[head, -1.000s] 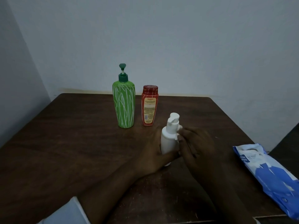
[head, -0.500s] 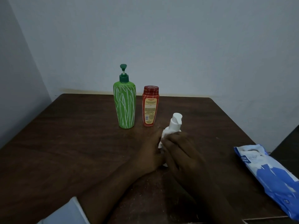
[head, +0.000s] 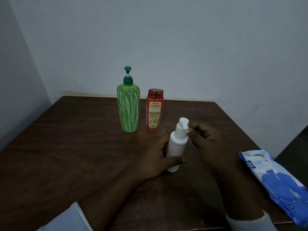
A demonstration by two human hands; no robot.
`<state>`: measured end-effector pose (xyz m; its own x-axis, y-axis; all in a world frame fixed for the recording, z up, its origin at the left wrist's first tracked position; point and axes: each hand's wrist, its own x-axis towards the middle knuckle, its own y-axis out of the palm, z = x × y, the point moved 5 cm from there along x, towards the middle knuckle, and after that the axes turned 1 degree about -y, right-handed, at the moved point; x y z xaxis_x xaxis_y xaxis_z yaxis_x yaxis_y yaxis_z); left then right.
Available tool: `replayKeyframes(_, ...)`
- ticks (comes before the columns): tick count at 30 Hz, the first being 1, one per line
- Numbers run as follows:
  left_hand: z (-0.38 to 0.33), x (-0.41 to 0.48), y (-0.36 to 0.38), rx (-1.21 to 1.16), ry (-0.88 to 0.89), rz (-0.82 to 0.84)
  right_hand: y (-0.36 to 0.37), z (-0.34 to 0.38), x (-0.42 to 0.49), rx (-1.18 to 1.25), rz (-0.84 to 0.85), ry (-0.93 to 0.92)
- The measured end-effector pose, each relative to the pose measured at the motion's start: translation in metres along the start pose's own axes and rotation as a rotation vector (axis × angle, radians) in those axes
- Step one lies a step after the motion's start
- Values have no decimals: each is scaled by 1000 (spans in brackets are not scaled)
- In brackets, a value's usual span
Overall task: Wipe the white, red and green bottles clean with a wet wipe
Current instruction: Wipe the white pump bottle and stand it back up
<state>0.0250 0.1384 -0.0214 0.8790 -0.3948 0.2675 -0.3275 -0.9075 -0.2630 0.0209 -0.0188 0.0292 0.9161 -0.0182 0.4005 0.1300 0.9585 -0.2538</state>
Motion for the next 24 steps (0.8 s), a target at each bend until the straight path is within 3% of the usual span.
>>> replayKeyframes(6, 1, 2, 0, 3, -23, 14, 21, 2, 30, 436, 362, 122)
replayKeyframes(10, 2, 2, 1, 16, -9, 22, 20, 1, 35, 324, 457, 60)
replayKeyframes(15, 8, 4, 0, -15, -26, 17, -22, 3, 17, 19, 220, -57)
replayKeyframes(19, 10, 8, 0, -56, -33, -1, -12, 10, -22, -223, 204, -124)
replayKeyframes(24, 11, 5, 5, -21, 23, -49, -18, 18, -39, -37, -160, -118)
